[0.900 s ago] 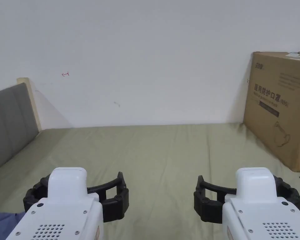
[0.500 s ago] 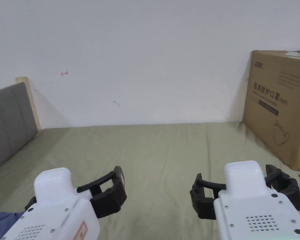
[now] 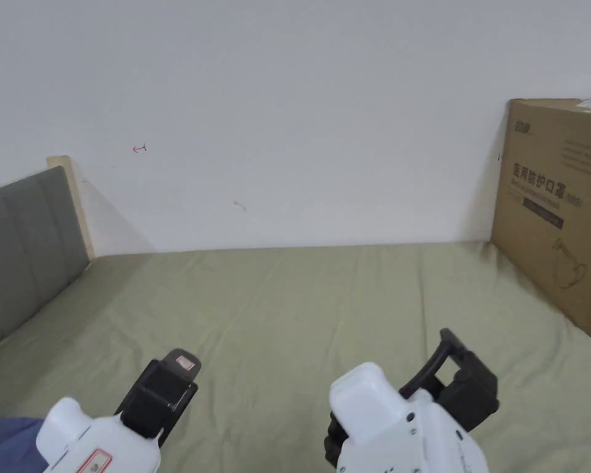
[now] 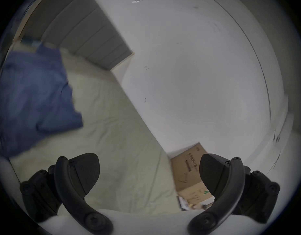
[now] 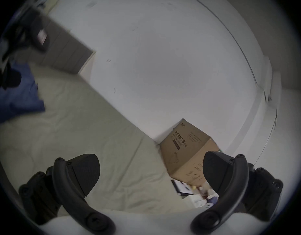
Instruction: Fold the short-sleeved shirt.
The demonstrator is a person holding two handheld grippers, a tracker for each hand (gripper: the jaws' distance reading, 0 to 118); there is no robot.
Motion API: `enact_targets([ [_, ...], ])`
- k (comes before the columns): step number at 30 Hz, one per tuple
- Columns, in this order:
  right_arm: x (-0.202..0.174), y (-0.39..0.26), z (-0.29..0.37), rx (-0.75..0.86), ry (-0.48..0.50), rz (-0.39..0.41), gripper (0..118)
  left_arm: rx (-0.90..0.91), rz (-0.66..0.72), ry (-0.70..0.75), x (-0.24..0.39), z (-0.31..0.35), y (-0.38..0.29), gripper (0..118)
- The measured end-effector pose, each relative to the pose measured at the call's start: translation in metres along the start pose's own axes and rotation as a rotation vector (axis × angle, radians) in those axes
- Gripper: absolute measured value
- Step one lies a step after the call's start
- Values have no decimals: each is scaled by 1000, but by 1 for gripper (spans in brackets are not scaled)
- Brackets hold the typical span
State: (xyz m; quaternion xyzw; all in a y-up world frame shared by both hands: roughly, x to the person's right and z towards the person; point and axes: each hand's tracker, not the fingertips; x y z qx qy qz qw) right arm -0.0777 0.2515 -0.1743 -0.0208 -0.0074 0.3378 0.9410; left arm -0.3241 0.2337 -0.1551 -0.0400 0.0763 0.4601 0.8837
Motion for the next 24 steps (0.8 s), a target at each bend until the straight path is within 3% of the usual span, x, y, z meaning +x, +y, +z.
enact_targets([
  [3, 32, 4, 0, 52, 1, -224, 118, 39, -307, 2, 41, 5, 9, 116],
  [6, 66, -5, -3, 55, 50, -567, 118, 151, -720, 45, 79, 14, -7, 116],
  [8, 79, -20, -8, 30, 89, -756, 118, 121, -919, 35, 89, 18, -18, 116],
  [9, 81, -26, -11, -7, 80, -784, 118, 68, -977, 6, 90, 19, -23, 116],
  [12, 77, -42, -14, -65, 9, -706, 118, -43, -1122, 45, 88, 18, -38, 116],
  [15, 71, -47, -14, -48, 16, -714, 118, 62, -1047, 59, 79, 21, -42, 116],
  [19, 76, -39, -13, -14, 33, -751, 118, 61, -964, 15, 79, 20, -27, 116],
  [24, 74, -34, -8, 62, 14, -638, 118, 90, -926, -1, 79, 19, -21, 118],
])
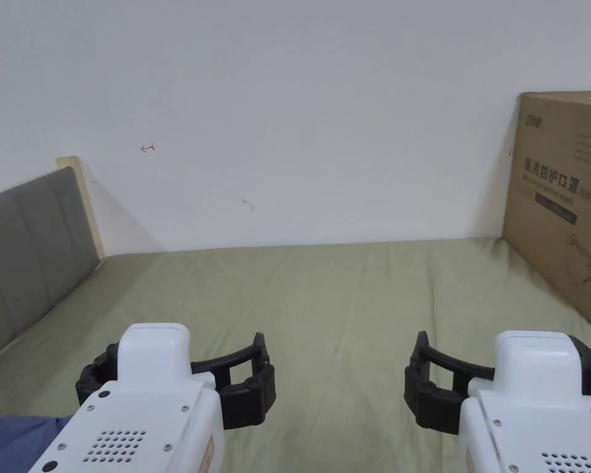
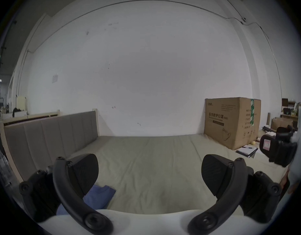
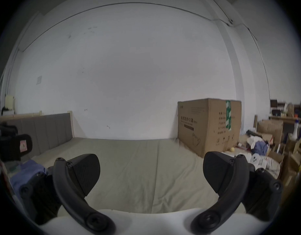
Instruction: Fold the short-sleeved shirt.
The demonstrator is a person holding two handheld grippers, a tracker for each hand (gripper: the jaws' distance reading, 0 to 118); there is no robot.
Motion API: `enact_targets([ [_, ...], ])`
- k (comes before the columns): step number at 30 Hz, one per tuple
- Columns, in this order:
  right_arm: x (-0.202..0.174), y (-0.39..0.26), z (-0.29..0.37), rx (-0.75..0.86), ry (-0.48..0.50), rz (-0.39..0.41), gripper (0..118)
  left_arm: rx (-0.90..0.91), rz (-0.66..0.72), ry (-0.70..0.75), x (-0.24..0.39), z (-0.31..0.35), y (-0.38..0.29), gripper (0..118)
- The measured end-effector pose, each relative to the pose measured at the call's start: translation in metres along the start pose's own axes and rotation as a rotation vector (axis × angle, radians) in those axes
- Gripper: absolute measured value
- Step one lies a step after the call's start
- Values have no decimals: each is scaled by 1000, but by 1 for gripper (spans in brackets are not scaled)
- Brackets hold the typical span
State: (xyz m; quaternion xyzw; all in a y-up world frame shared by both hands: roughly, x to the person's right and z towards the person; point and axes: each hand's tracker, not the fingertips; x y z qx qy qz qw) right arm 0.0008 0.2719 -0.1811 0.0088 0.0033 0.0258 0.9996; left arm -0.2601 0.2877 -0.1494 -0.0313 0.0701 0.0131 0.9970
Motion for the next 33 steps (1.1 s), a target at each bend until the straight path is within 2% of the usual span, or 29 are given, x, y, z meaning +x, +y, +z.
enact_targets([
  [3, -6, 1, 4, 18, -19, 64, 118, -42, 10, -2, -2, -4, 0, 118],
  [6, -3, 3, 6, 22, -10, 26, 116, -34, -78, 55, 5, -3, -5, 117],
  [7, -2, 4, 6, 7, -15, -12, 109, -33, -85, 42, 7, 0, -5, 113],
  [8, 0, 4, 6, -1, -28, -51, 94, -26, -77, 30, 8, 2, -6, 101],
  [9, 1, 4, 7, -1, -35, -67, 61, -19, -71, 18, 7, 4, -5, 75],
  [10, 2, 5, 6, -12, -44, -62, 11, -4, -51, 4, 7, 5, -5, 34],
  [11, 2, 4, 3, -23, -65, -47, 2, 1, -39, 31, 8, 6, -3, 13],
  [13, 4, 0, 0, -38, -83, -38, 2, -3, -42, 66, 8, 4, -4, 6],
  [15, 10, -3, -1, -70, -15, -83, 1, -14, -64, 63, 7, 4, -4, 3],
  [16, 12, -3, -3, -88, -22, -89, 1, -21, -66, 60, 5, 4, -5, 0],
  [19, 15, -4, -4, -97, -47, -93, 0, -32, -16, 52, 0, 4, -6, 0],
  [22, 17, -3, -4, -93, -25, -100, 0, -44, 10, 40, -4, 4, -4, 0],
  [26, 7, -1, -5, -98, -11, -45, 0, -49, 20, 56, -7, 0, -4, 0],
  [30, -3, 2, -9, -108, 82, -75, 0, -56, 32, 69, -15, 0, -4, 0],
  [33, -24, 6, -15, -109, 155, -55, 0, -58, 41, 120, -32, 7, -6, 0],
])
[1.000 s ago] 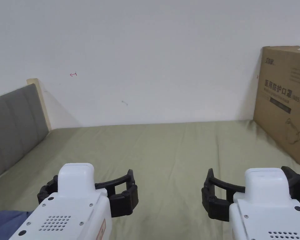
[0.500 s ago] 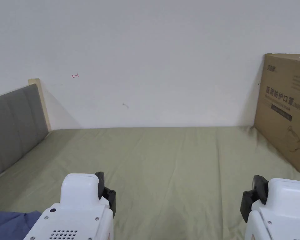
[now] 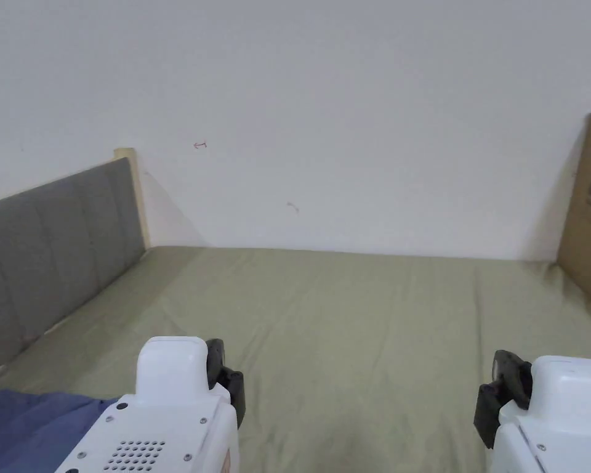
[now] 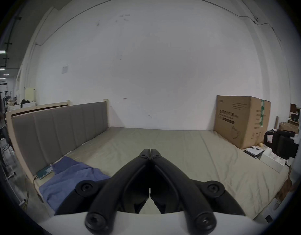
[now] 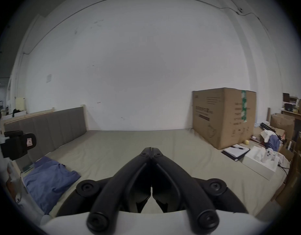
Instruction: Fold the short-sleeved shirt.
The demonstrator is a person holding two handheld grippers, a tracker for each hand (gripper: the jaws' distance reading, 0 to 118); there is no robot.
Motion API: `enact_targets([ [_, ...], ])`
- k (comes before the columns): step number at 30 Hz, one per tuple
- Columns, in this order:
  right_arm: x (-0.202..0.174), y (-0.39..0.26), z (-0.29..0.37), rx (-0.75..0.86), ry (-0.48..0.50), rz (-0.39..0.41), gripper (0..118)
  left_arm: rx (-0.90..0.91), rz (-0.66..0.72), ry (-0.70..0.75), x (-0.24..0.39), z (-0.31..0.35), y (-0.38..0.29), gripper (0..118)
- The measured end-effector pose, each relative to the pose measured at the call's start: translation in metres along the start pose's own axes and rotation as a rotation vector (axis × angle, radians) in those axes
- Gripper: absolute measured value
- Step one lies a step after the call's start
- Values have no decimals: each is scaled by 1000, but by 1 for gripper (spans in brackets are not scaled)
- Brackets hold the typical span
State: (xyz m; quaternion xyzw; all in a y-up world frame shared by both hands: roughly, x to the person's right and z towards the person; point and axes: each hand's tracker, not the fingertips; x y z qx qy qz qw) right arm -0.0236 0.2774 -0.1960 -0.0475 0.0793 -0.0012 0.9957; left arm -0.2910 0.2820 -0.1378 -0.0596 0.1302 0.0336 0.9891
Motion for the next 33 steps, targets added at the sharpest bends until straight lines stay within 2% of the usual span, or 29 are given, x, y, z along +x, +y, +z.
enact_targets([
  [7, -76, -2, -7, -23, 281, 8, 0, -23, 41, 255, -71, 37, -1, 0],
  [11, -121, -9, -7, -68, 431, 7, 0, -94, 63, 408, -110, 54, -6, 0],
  [15, -153, -14, -4, -85, 520, 15, 0, -145, 113, 457, -147, 61, -18, 0],
  [19, -170, -21, -3, -110, 561, 26, 0, -187, 140, 488, -163, 47, -24, 0],
  [22, -177, -29, -6, -141, 574, 46, 0, -351, 185, 455, -189, 1, -48, 0],
  [25, -180, -37, -11, -173, 575, 69, 0, -493, 151, 432, -207, -54, -81, 0],
  [29, -177, -47, -21, -218, 561, 74, 0, -660, 239, 407, -229, -114, -128, 3],
  [30, -176, -49, -24, -224, 555, 77, 0, -699, 238, 421, -225, -116, -131, 18],
  [31, -174, -51, -27, -232, 550, 78, 0, -689, 226, 417, -226, -122, -138, 58],
  [32, -174, -53, -30, -242, 542, 78, 0, -702, 229, 422, -226, -127, -143, 92],
  [33, -174, -56, -34, -255, 534, 78, 0, -729, 220, 424, -227, -133, -148, 113],
])
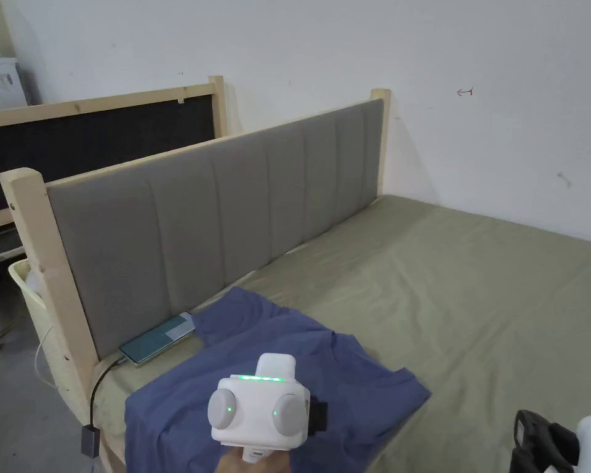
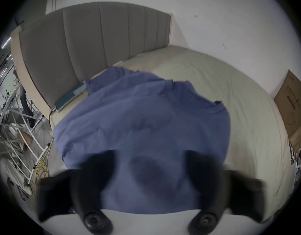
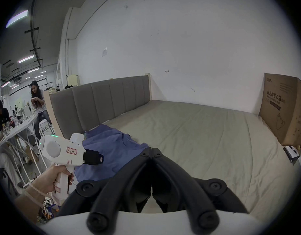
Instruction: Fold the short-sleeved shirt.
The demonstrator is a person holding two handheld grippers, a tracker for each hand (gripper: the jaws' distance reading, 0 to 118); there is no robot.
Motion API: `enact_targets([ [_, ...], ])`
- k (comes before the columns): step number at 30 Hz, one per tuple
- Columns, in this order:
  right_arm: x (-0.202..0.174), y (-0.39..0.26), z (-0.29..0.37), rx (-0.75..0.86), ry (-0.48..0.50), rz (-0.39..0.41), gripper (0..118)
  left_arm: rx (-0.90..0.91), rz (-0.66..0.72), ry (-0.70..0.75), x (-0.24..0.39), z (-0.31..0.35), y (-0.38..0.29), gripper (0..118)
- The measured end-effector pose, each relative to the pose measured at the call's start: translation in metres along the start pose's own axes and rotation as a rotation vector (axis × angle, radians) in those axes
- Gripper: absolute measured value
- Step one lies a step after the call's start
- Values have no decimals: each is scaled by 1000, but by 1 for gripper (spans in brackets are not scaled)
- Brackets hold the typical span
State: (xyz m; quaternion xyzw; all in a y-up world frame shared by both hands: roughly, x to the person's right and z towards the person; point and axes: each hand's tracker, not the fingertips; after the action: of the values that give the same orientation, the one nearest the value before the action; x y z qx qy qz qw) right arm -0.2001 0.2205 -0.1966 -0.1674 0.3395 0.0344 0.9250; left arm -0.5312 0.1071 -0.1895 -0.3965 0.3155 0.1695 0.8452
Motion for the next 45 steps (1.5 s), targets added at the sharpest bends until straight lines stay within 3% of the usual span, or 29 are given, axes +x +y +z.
enact_targets([
  [6, 13, -7, -14, -61, -4, -91, 0, -51, 44, 3, -1, -31, -6, 117],
  [11, 17, -14, -18, -89, -8, -79, 0, -174, 37, 32, 8, -72, -11, 116],
  [14, 19, -17, -20, -106, -9, -84, 0, -170, 27, 40, 14, -51, -8, 110],
  [16, 22, -20, -23, -117, -13, -105, 0, -164, 30, 30, 12, -47, -6, 91],
  [18, 26, -22, -23, -127, -14, -127, 0, -159, 35, 26, 4, -45, -8, 83],
  [20, 29, -24, -21, -131, -27, -122, 0, -138, 91, 18, -4, -38, -7, 66],
  [21, 30, -25, -19, -127, -37, -110, 0, -130, 115, 22, -8, -35, -6, 53],
  [22, 31, -24, -17, -126, -45, -99, 0, -114, 156, 21, -13, -29, -5, 22],
  [23, 32, -24, -15, -126, -53, -95, 0, -116, 183, 15, -17, -27, -4, 5],
  [30, 52, -20, -2, -113, -72, -176, 0, -145, 198, -6, -25, -15, 1, 4],
  [38, 91, -7, 20, -54, -146, -257, 0, -52, 273, -176, -30, 23, 29, 4],
  [42, 112, 0, 36, -18, -206, -284, 0, 12, 149, -232, 11, 62, 60, 4],
  [45, 130, 4, 51, 17, -257, -329, 0, 78, 48, -377, 64, 100, 75, 4],
])
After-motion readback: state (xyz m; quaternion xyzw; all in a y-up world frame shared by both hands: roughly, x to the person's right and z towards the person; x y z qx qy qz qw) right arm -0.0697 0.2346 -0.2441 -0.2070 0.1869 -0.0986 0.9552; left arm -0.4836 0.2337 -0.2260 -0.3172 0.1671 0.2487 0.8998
